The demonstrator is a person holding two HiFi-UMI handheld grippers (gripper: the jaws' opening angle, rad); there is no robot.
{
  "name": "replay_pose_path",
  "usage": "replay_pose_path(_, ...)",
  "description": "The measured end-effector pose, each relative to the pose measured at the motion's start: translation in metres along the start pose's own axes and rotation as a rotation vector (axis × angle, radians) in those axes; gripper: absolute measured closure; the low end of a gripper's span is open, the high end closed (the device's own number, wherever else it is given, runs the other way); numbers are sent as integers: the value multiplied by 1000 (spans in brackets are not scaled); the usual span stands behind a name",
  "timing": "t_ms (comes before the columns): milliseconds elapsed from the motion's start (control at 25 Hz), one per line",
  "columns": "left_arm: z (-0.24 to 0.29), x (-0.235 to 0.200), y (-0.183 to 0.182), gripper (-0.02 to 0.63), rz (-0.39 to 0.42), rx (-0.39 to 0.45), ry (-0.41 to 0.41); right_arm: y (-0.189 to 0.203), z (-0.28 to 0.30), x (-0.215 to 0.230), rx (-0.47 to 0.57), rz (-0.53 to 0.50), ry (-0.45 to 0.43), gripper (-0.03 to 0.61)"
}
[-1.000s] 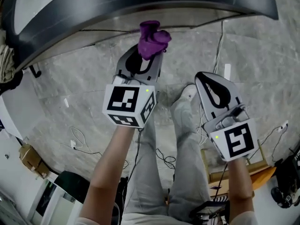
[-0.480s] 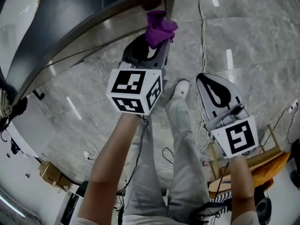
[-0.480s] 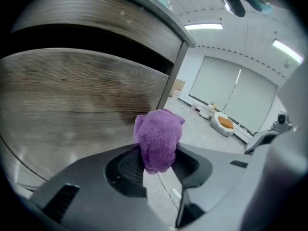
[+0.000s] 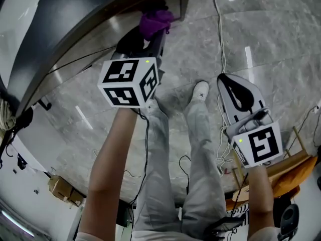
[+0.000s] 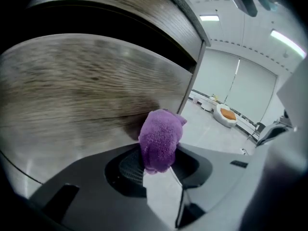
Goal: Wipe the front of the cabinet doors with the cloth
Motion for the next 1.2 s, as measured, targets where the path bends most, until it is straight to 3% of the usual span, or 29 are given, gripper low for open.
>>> replay_pose_path(280, -44, -54, 22, 474, -79, -5, -48, -8, 31, -56, -5, -31, -27, 551)
replay_pose_path(640, -108, -138, 57, 476, -91, -69, -106, -35, 75, -135, 4, -54, -25, 551)
replay_pose_path(800, -129, -165, 66, 476, -72, -88, -110, -40, 85, -160, -34, -122, -41, 551)
replay_pose_path(1000, -147, -188, 82, 476, -91, -101, -153, -43, 85, -176, -33, -143, -52, 551)
replay_pose_path(1200, -157, -193, 95, 476, -110, -83, -233, -35, 79, -158, -20, -107, -70, 551)
Point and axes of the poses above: the fingertips, and each gripper's own axes: z forward along the fingers, x to its right, y out of its underside, the point moved 10 cm from there along -z, backward along the fingers, and after that the axes turned 5 degrees about z, right-handed, at the moved point
